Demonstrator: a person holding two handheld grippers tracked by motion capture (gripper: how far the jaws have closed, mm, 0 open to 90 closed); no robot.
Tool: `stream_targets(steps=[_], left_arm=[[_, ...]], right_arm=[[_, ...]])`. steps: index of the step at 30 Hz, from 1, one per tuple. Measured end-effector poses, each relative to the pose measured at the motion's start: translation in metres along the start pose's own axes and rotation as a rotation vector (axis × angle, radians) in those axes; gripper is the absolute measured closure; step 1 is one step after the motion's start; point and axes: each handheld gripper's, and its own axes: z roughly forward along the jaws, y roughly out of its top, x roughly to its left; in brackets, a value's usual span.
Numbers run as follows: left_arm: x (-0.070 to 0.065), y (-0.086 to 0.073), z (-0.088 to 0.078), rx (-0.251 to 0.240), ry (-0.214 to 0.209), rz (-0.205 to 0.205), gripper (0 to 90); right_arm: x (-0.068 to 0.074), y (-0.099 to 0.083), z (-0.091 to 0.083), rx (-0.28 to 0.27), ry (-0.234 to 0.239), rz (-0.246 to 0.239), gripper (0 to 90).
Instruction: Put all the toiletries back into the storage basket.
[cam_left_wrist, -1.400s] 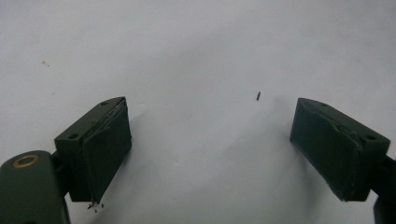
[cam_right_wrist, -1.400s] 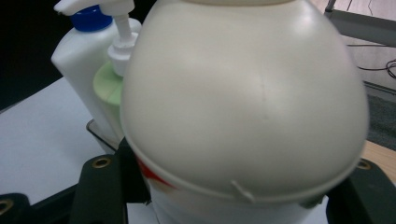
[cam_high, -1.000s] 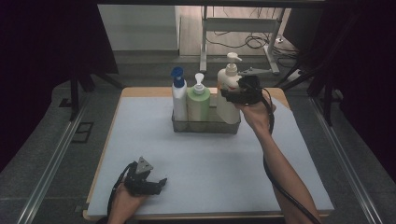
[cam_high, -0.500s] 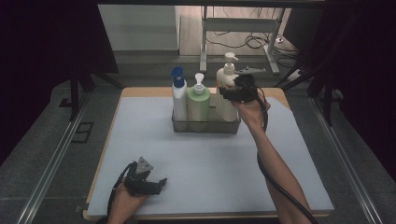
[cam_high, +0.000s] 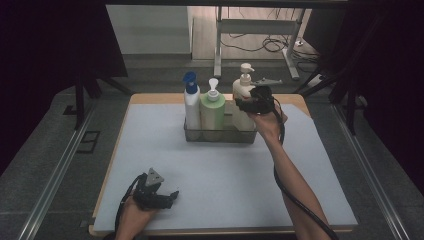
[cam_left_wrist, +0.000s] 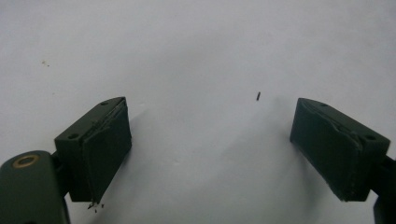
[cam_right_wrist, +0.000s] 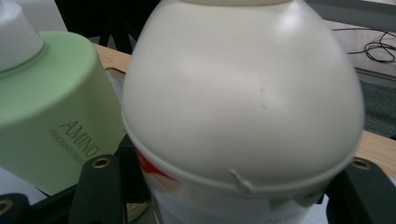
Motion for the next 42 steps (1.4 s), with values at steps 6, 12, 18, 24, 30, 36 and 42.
stream_targets(steps=[6,12,18,24,30,36,42], left_arm=[[0.000,0.000,0.000,0.000,0.000,0.000,12.4],[0.000,0.000,0.000,-0.001,0.000,0.000,12.4],[0.000,0.000,0.000,0.000,0.000,0.001,12.4],[0.000,0.000,0.000,0.000,0.000,0.001,12.4],[0.000,0.000,0.000,0.000,0.000,0.002,12.4],[0.000,0.000,0.000,0.003,0.002,0.005,12.4],[0.000,0.000,0.000,0.000,0.001,0.002,12.4]], right_arm=[[0.002,-0.007,0.006,0.001,0.001,0.005,37.3],[0.006,-0.014,0.013,0.003,0.001,0.001,37.2],[0.010,-0.021,0.017,0.004,0.002,-0.002,37.0],[0.010,-0.029,0.019,0.002,0.017,0.013,36.8],[0.012,-0.034,0.016,0.006,0.024,0.003,36.3],[0.014,-0.039,0.012,0.023,0.031,-0.020,35.6],[0.013,-0.042,0.011,0.010,0.034,-0.006,34.6]])
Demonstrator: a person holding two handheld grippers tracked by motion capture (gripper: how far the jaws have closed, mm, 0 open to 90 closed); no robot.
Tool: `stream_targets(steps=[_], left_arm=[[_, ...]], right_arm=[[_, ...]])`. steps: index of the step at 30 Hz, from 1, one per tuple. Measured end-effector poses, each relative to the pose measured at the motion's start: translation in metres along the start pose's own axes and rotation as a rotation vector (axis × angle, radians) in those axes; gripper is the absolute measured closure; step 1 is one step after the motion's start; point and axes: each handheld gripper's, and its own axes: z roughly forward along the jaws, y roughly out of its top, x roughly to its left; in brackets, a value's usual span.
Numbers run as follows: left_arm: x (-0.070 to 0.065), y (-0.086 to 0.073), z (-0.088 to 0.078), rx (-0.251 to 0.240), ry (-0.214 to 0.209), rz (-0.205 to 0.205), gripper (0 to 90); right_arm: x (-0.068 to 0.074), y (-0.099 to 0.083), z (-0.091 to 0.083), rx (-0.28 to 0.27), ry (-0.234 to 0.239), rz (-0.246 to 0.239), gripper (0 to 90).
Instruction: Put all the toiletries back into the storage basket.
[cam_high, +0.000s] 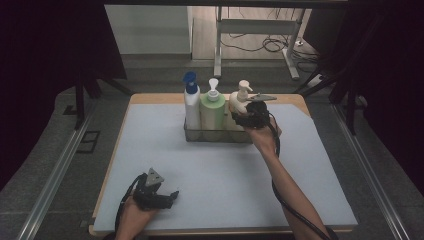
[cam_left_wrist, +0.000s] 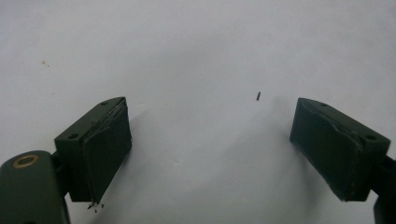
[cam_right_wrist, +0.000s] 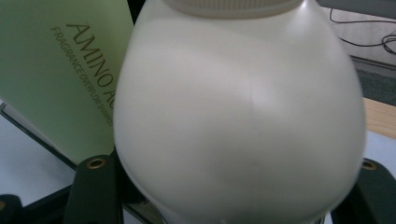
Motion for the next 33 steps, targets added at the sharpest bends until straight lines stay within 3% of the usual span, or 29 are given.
stream_targets(steps=[6,19,33], left_arm=[[0.000,0.000,0.000,0.000,0.000,0.000,12.4],[0.000,0.000,0.000,0.000,0.001,0.000,12.4],[0.000,0.000,0.000,0.004,0.003,0.002,12.4]], right_arm=[[-0.004,0.000,-0.001,0.007,0.031,0.013,32.6],[-0.008,-0.007,-0.022,0.030,0.052,-0.055,34.5],[-0.014,-0.024,-0.045,0.050,0.076,-0.066,41.3]])
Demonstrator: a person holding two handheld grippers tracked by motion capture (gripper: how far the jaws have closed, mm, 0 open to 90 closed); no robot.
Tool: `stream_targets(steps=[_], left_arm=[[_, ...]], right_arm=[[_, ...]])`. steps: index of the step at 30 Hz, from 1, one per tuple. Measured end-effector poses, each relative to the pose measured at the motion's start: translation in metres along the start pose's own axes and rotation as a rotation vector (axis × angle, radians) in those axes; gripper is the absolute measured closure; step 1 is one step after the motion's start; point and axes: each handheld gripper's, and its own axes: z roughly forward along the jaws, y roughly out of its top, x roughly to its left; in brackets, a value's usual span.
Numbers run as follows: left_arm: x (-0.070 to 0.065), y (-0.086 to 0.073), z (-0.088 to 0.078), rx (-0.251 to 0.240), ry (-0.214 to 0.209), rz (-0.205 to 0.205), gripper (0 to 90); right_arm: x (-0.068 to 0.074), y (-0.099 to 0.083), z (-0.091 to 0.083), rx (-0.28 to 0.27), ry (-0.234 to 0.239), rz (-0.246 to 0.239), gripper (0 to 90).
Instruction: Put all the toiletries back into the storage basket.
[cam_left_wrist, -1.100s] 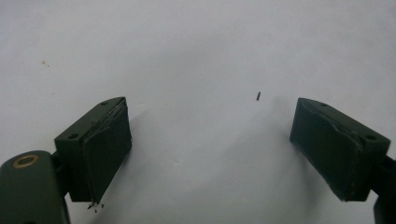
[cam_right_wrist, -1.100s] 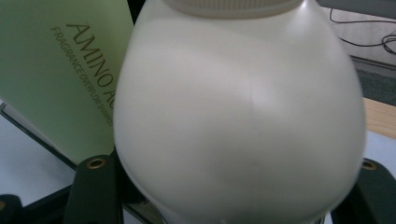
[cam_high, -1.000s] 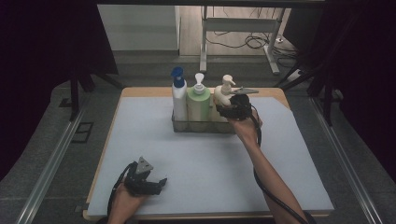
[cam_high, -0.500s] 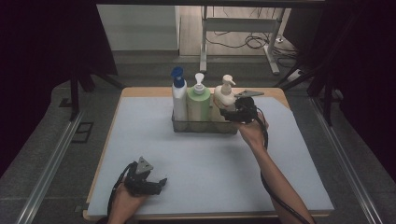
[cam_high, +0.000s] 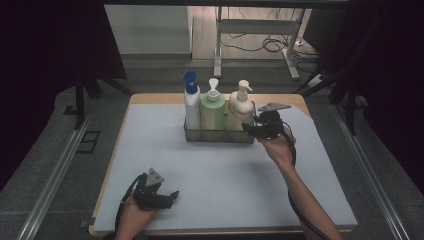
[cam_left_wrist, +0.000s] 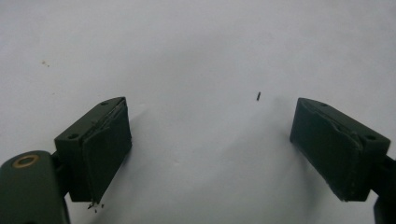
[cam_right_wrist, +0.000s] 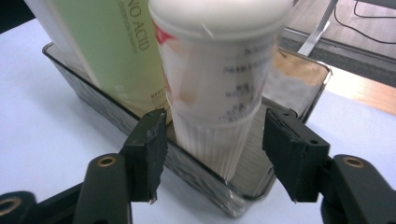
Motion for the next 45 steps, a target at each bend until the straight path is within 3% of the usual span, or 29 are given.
stream_targets(steps=[9,15,28,45], left_arm=[[0.000,0.000,0.000,0.001,0.001,0.000,12.4],[0.000,0.000,0.000,0.001,0.001,0.001,12.4],[0.000,0.000,0.000,-0.004,0.000,-0.004,12.4],[0.000,0.000,0.000,-0.004,0.000,-0.003,12.4]], right_arm=[[-0.011,-0.010,-0.012,0.004,-0.003,0.035,50.2],[-0.019,-0.009,-0.014,0.012,-0.034,0.045,65.2],[-0.029,-0.006,0.005,0.031,-0.075,0.073,88.2],[-0.024,-0.009,0.036,0.090,-0.083,0.072,89.5]])
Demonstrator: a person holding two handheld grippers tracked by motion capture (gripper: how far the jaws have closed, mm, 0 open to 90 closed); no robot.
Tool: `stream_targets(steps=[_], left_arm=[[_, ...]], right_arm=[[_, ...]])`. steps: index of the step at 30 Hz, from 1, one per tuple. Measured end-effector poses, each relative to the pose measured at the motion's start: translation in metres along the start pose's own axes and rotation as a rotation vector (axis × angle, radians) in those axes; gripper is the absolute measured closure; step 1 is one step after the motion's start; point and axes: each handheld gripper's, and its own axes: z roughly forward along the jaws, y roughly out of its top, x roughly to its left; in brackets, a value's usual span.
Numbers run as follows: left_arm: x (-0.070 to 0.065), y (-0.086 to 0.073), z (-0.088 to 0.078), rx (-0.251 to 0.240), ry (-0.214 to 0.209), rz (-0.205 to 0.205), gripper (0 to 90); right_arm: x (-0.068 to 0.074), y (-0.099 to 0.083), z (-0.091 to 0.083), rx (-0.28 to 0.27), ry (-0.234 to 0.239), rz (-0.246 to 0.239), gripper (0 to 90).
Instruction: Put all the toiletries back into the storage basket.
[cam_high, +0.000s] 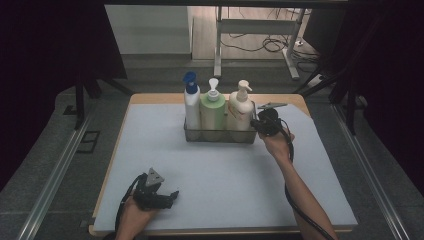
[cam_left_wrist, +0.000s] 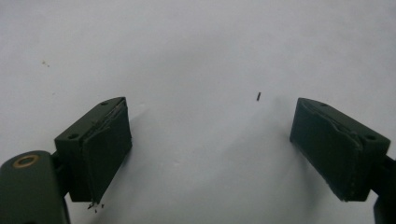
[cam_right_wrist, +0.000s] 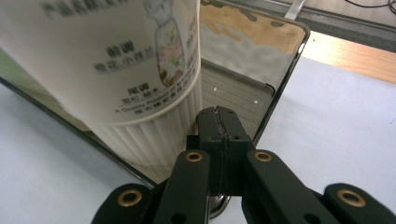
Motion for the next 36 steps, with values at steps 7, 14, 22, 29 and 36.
stream_targets(steps=[7,14,22,29,36], left_arm=[[0.000,0.000,0.000,-0.001,-0.001,0.000,12.4],[0.000,0.000,0.000,0.000,0.000,-0.001,12.4],[0.000,0.000,0.000,0.000,0.000,-0.001,12.4],[0.000,0.000,0.000,-0.001,0.000,-0.001,12.4],[0.000,0.000,0.000,0.001,0.000,0.000,12.4]], right_arm=[[0.001,-0.003,0.005,0.018,-0.006,0.009,89.5],[0.002,-0.003,0.006,0.025,-0.007,0.006,89.5],[0.005,-0.003,0.008,0.030,-0.003,0.004,89.4],[0.012,-0.001,0.010,0.030,0.017,-0.005,89.4],[0.019,0.000,0.012,0.043,0.044,-0.020,89.4]])
